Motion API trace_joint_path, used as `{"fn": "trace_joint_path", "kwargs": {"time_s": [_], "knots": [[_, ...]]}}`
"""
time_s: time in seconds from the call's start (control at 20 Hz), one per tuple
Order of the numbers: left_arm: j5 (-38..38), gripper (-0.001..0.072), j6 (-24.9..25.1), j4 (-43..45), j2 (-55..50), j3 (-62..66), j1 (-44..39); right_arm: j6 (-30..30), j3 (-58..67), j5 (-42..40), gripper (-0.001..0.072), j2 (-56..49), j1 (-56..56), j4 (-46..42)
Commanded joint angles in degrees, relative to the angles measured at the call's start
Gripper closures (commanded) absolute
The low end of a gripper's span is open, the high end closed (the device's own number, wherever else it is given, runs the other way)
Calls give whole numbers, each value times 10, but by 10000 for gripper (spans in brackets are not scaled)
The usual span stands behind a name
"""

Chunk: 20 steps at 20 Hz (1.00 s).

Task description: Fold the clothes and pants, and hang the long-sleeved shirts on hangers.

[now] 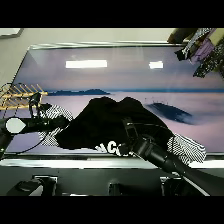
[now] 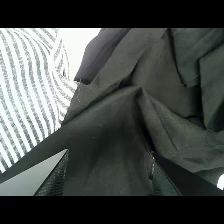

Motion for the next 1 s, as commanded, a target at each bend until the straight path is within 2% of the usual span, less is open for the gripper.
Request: {"fn": "trace_joint_path", "kwargs": {"time_s": [0.0,0.05,0.15,0.2,0.5,0.65,0.85,0.95], "knots": [[1,150,0,1,1,-1,0,69,3,-16,415,-15,3,-62],[1,149,0,1,0,-1,0,69,5,-15,482,-15,3,-64],[1,150,0,1,0,-1,0,68,10,-6,666,-15,3,-64],[1,150,0,1,0,-1,0,68,16,4,682,-15,3,-64],[1,150,2,9,0,-1,0,67,87,77,684,-7,3,-74],[-2,150,43,9,1,-1,-13,73,123,134,685,-7,2,-83],[1,150,94,12,0,-1,-117,92,160,207,684,-7,2,-83],[12,150,91,65,0,-1,-193,119,161,209,684,-8,2,-83]]}}
